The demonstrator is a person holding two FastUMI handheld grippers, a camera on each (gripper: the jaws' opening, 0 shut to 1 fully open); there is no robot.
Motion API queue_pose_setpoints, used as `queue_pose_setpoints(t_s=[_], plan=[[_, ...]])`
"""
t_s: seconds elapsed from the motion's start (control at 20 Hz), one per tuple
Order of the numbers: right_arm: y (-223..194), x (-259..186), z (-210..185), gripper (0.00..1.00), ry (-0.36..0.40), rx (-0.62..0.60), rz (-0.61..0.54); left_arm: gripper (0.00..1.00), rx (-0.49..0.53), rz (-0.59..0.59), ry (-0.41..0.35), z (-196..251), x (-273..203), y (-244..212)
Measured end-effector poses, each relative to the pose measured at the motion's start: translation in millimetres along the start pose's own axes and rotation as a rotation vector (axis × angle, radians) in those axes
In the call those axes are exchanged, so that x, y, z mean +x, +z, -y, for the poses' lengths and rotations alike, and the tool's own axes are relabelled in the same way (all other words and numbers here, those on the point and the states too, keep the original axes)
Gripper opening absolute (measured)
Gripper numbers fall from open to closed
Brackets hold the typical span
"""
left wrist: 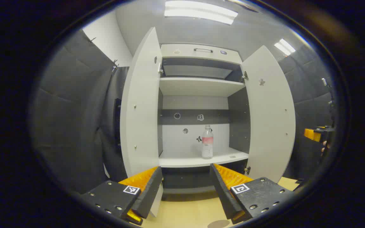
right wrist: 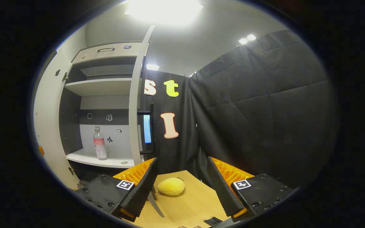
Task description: Grasp the bottle in the cabinet with the left hand and place it on the coaster, then close the right door with the right hand and the left door with the left hand.
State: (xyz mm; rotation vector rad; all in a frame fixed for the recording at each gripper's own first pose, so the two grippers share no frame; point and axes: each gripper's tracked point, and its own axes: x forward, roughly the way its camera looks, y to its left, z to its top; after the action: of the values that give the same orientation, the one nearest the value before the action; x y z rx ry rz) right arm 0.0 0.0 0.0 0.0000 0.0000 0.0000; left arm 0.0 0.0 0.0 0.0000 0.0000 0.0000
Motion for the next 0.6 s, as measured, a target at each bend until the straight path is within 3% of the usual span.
queue_pose_setpoints(t_s=[0.05, 0.6], plan=[[0.1, 0.9, -0.8, 0.94, -0.001, 0.002, 0.003, 0.88, -0.002, -0.002, 0.0, 0.2, -1.0, -0.4], [-3.7, -1.2, -4.2, 0.98, -0.003, -0.008, -0.016, 0.88, -0.012, -0.011, -0.024, 0.9, 3.3, -3.2]])
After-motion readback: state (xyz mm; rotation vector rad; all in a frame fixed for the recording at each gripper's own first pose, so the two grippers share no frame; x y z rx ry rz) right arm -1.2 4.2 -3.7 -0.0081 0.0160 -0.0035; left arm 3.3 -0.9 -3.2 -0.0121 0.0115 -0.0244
